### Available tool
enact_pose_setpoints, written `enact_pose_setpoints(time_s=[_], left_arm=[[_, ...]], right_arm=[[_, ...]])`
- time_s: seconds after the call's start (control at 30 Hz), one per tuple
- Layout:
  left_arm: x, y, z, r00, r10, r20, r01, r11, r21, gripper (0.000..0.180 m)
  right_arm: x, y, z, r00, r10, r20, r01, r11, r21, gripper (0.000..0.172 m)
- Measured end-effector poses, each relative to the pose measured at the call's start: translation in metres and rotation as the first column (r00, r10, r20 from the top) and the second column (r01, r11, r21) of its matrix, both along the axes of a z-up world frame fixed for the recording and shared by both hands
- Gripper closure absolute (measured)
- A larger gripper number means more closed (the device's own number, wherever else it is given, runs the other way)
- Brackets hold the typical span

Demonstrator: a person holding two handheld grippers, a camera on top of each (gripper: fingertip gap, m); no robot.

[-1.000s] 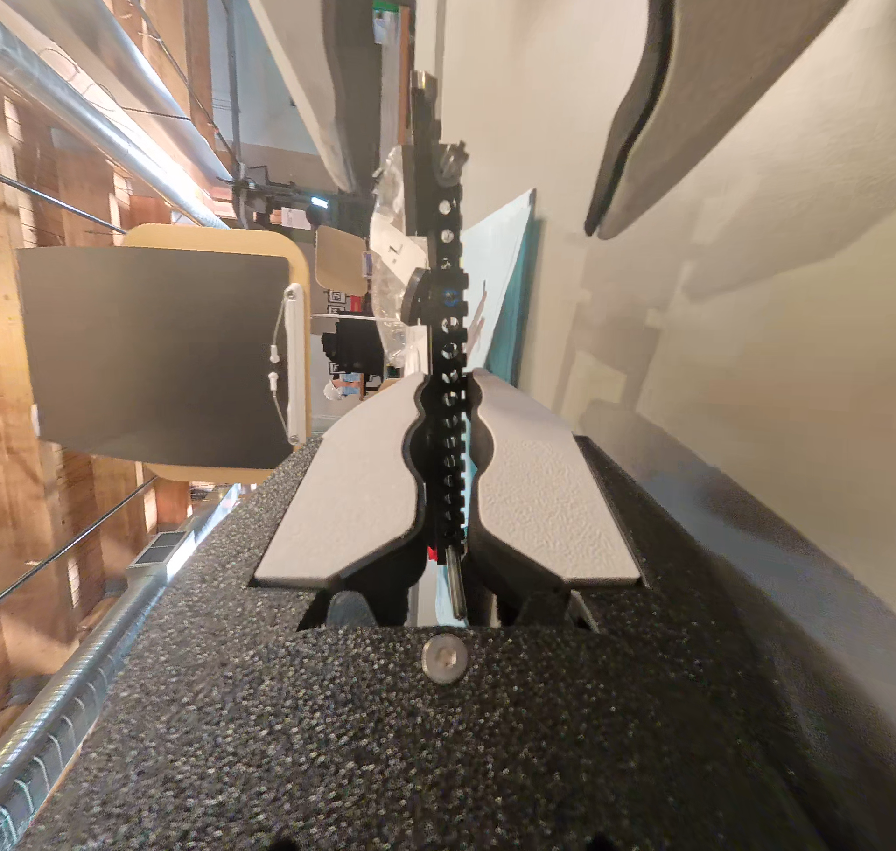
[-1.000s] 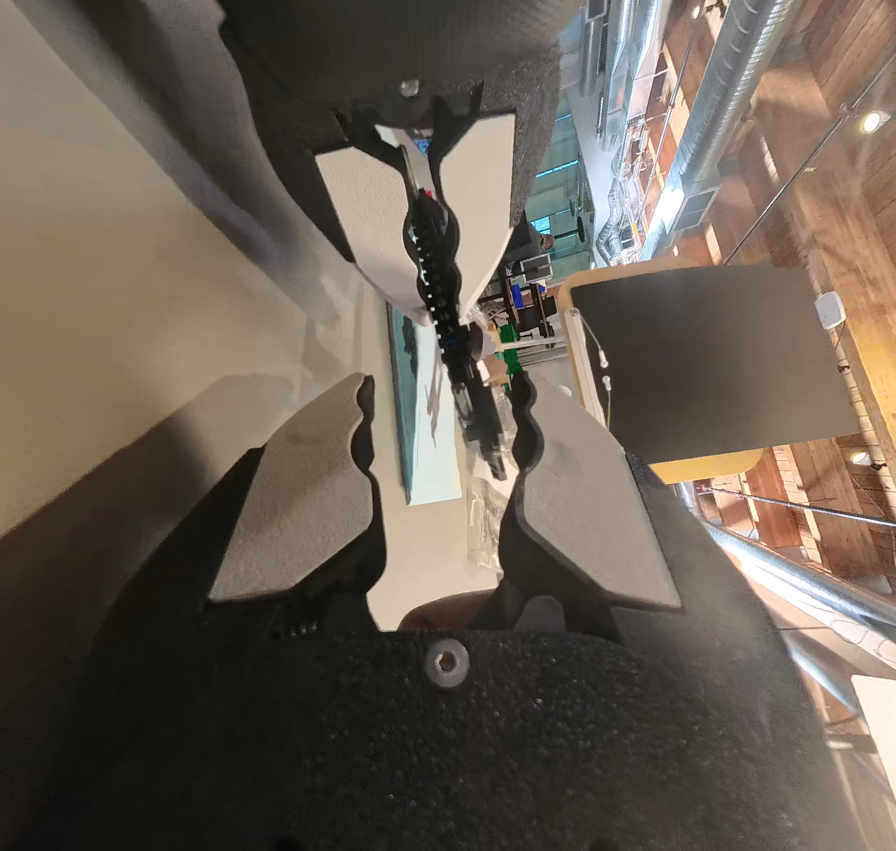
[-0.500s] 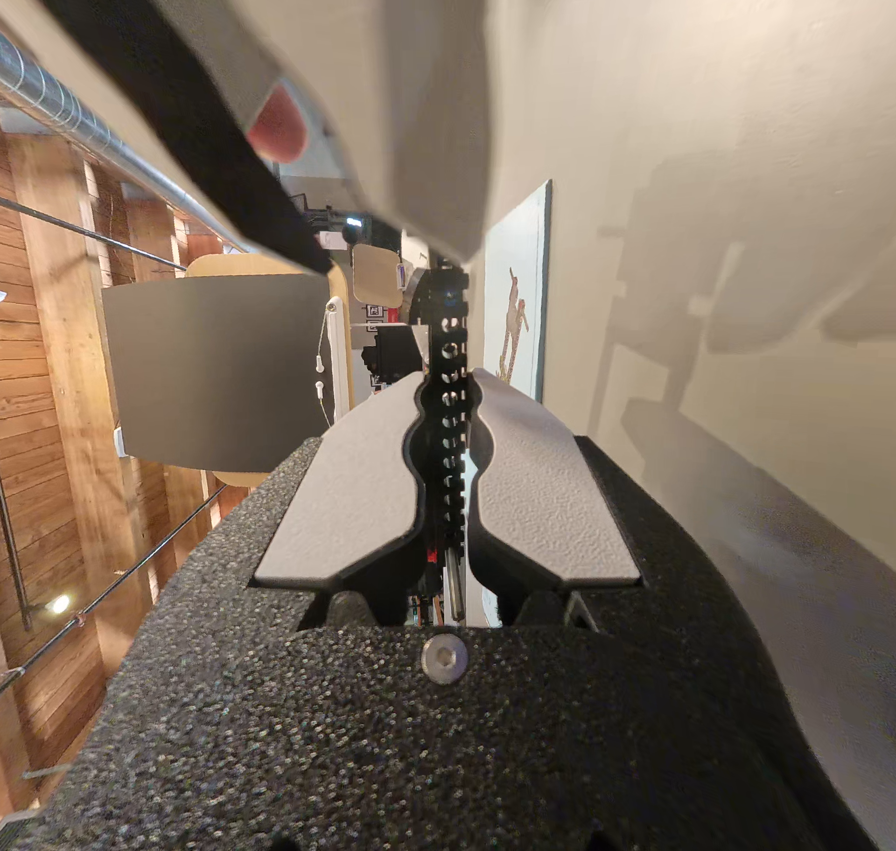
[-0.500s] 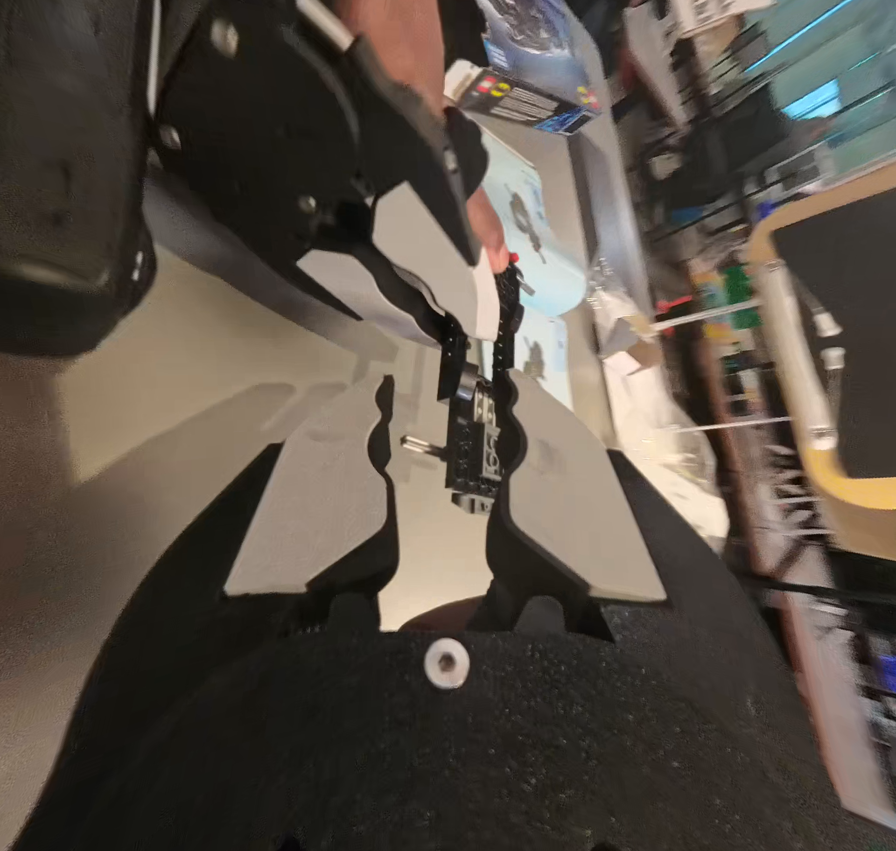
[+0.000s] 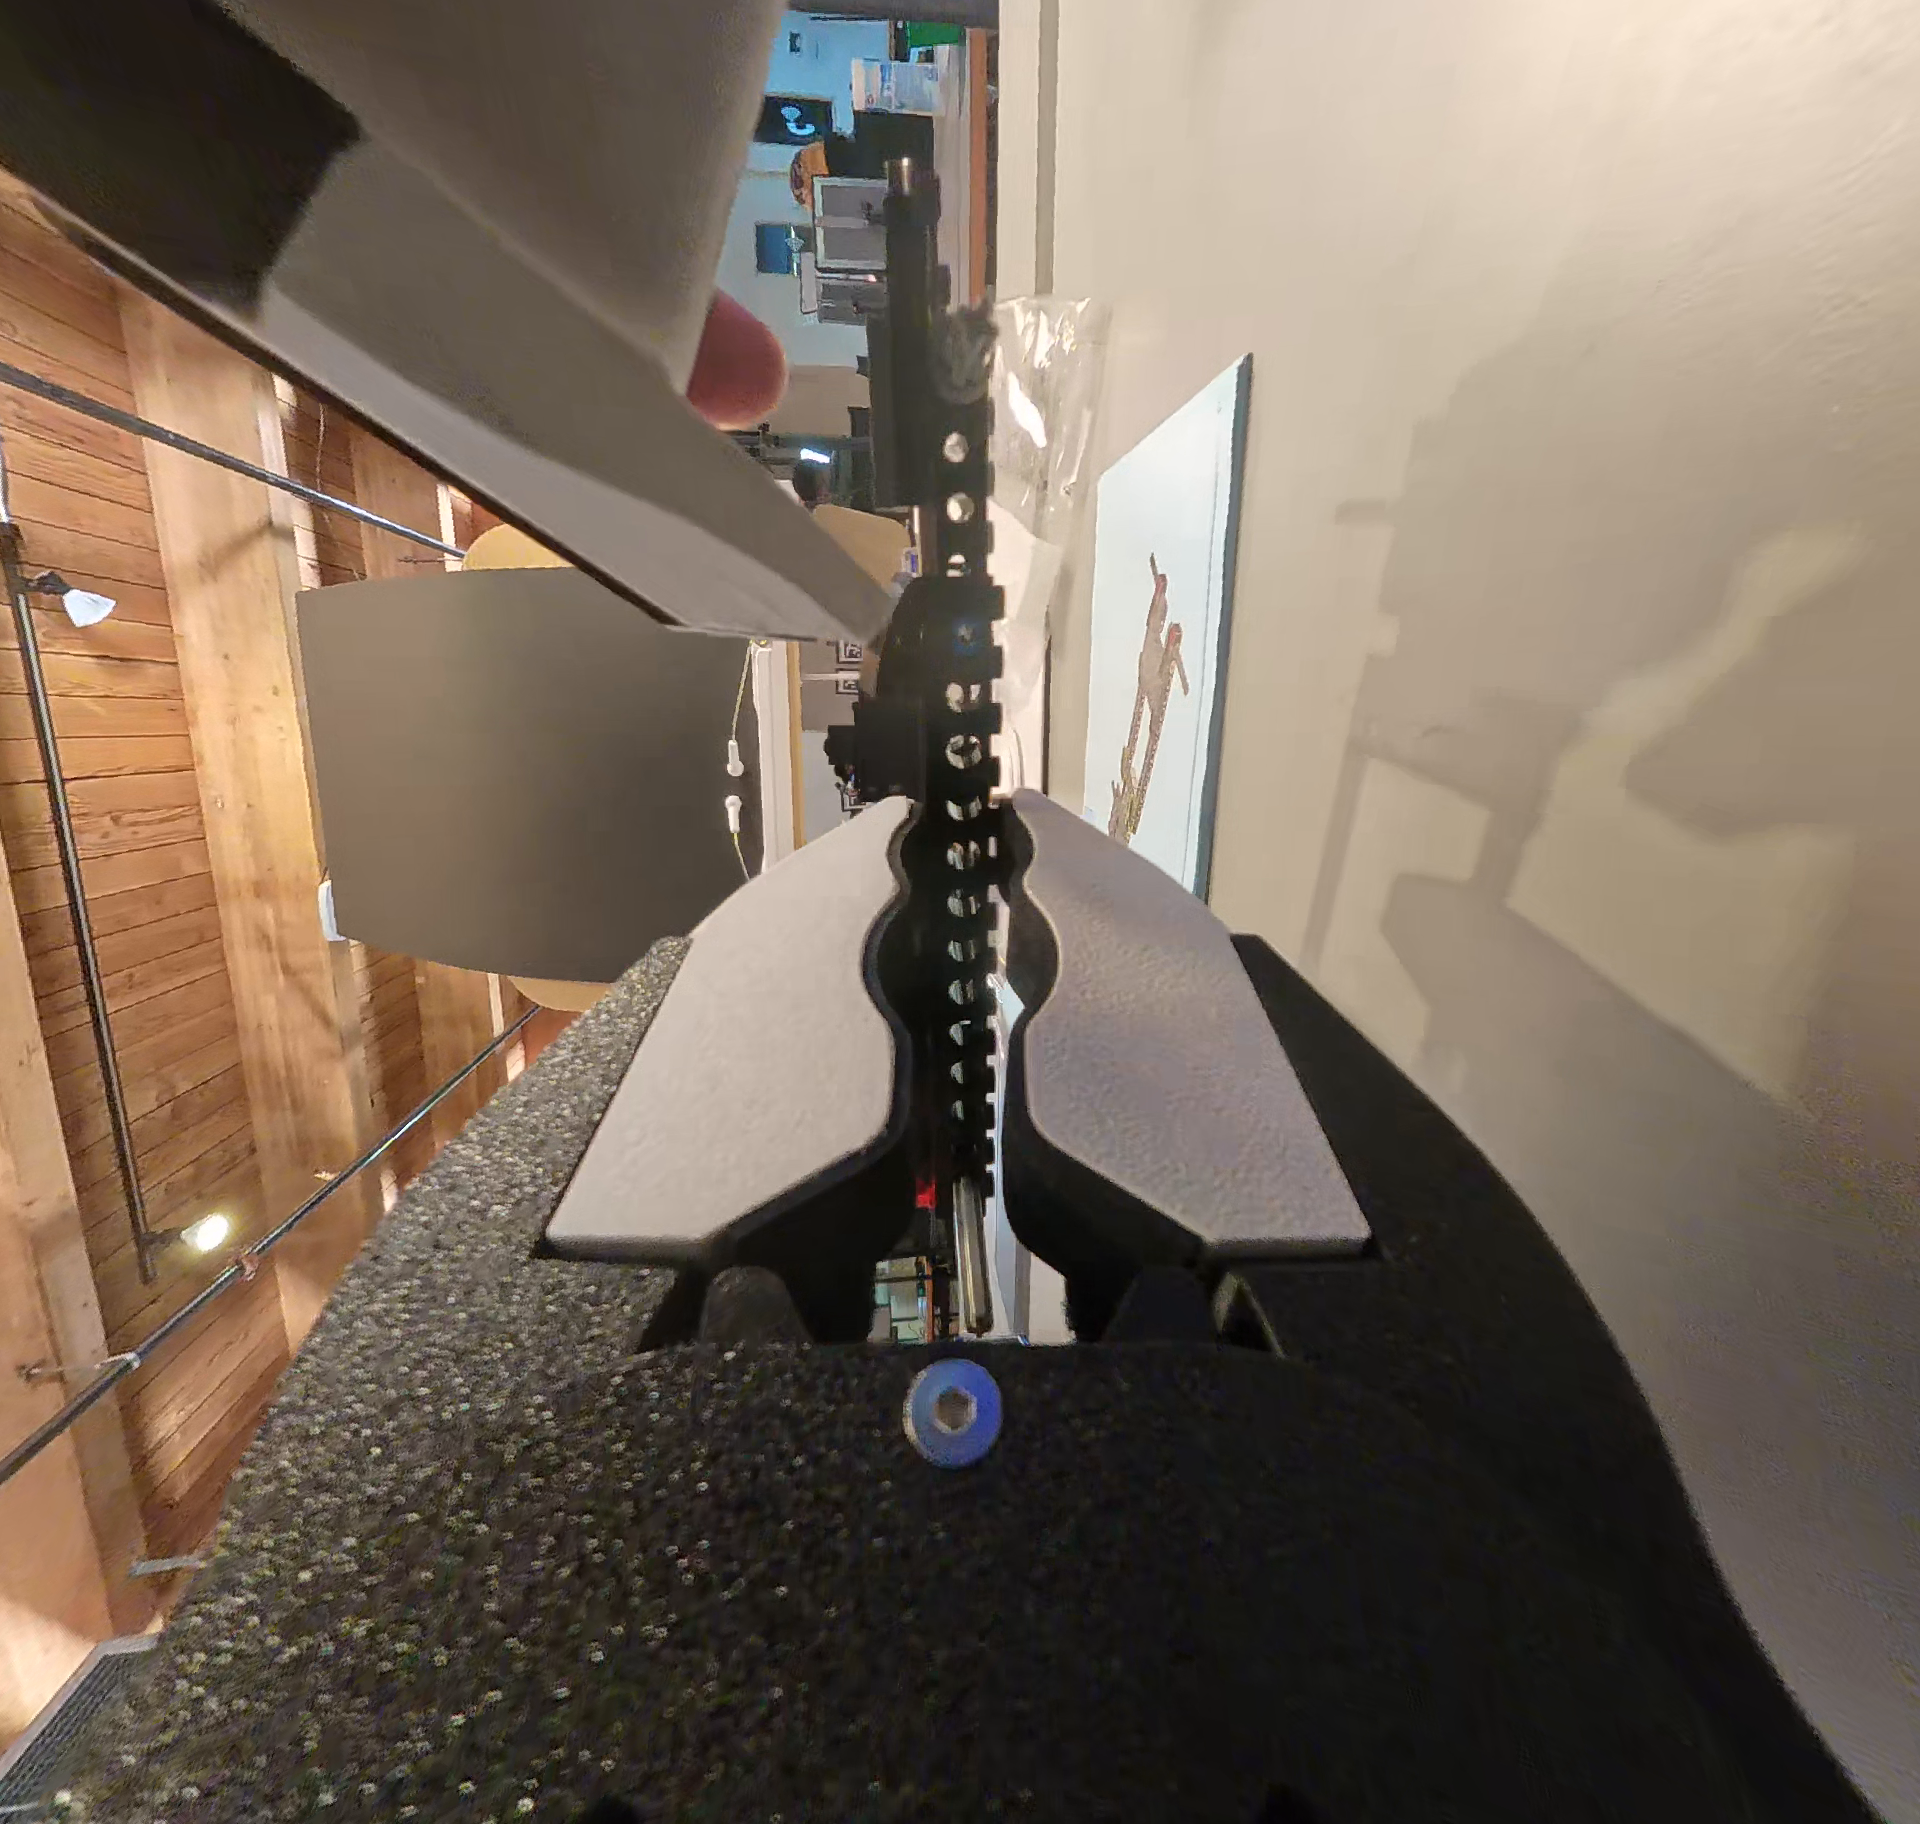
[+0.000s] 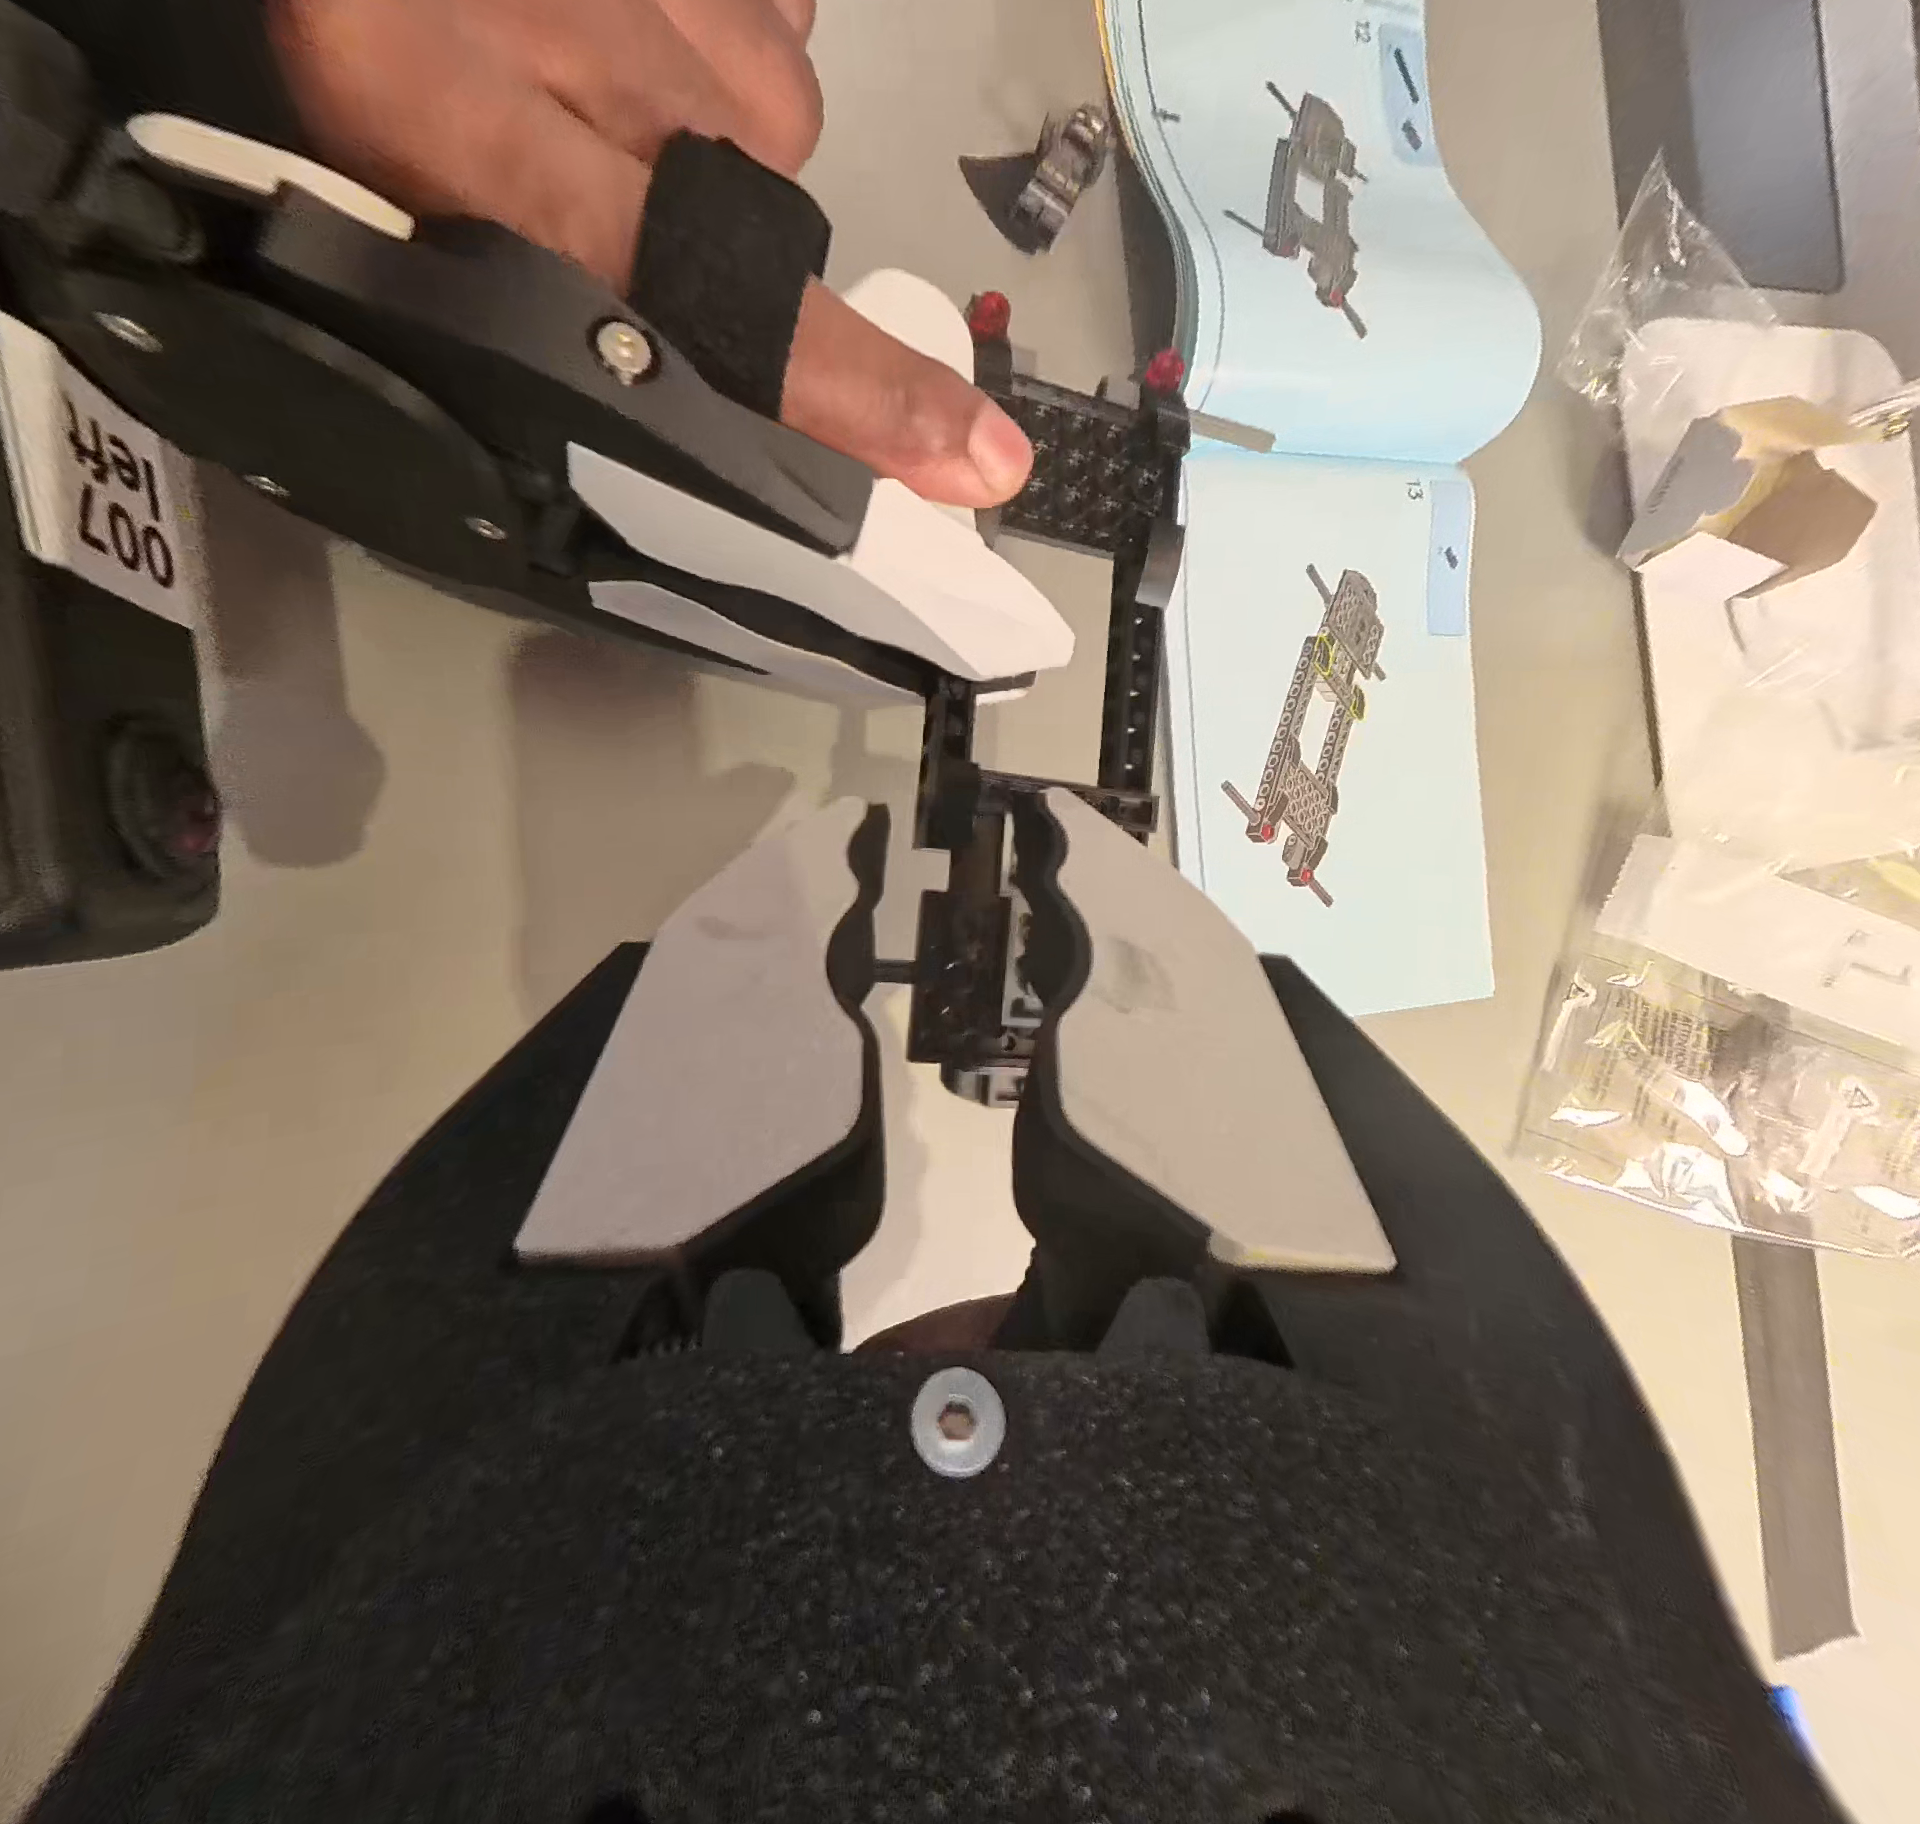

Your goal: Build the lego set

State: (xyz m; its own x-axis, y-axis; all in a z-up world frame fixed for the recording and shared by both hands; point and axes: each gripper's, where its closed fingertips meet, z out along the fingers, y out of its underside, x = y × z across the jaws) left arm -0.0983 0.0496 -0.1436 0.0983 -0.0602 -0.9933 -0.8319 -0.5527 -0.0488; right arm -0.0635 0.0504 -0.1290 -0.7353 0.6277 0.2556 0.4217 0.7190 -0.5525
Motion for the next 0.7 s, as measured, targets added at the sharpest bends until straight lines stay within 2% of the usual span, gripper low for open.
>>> enact_pose_setpoints(time_s=[0.13,0.7], left_arm=[[0.0018,-0.0004,0.0023,1.0,-0.007,0.0,0.007,1.0,0.008,0.168],[0.0062,0.0008,0.0019,1.0,-0.021,-0.007,0.021,1.0,0.012,0.169]], right_arm=[[0.0003,-0.0003,0.0016,1.0,0.01,0.025,-0.01,1.0,-0.004,0.157],[0.0021,0.0031,-0.0075,0.993,-0.018,0.118,0.022,0.999,-0.034,0.16]])
